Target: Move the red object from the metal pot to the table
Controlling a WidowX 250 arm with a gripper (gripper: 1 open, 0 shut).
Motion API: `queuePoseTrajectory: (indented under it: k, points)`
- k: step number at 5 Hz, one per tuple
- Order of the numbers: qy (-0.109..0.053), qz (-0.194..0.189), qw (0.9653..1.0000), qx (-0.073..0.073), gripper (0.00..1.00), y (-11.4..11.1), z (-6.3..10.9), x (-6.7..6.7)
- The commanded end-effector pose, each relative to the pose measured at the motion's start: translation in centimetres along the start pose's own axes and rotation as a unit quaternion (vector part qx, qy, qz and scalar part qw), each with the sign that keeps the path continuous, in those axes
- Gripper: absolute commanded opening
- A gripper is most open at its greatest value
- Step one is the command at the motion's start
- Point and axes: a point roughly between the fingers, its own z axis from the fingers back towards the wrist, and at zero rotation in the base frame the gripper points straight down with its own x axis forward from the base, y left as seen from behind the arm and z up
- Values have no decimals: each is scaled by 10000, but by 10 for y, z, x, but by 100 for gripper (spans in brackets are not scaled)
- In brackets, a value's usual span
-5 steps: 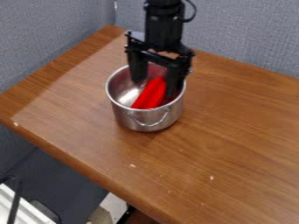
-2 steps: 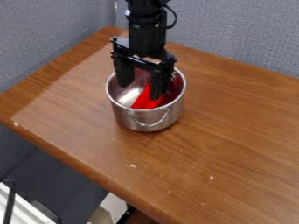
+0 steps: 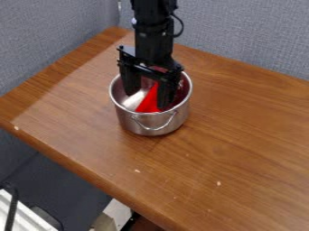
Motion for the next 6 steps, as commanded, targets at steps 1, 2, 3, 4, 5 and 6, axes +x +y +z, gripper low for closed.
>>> queuePoseTrajectory:
  k: [1, 2, 3, 4, 5, 6]
  points:
    - [-83, 96, 9999, -7, 100, 5, 1, 3]
    - [-44, 93, 9999, -37, 100, 5, -5, 5]
    - [-39, 87, 9999, -59, 0, 4, -8, 7]
    - [-88, 105, 9998, -126, 0, 4, -6, 8]
    - [-229, 148, 9995, -150, 0, 2, 7, 7]
    - [-361, 211, 9990, -129, 0, 1, 17, 8]
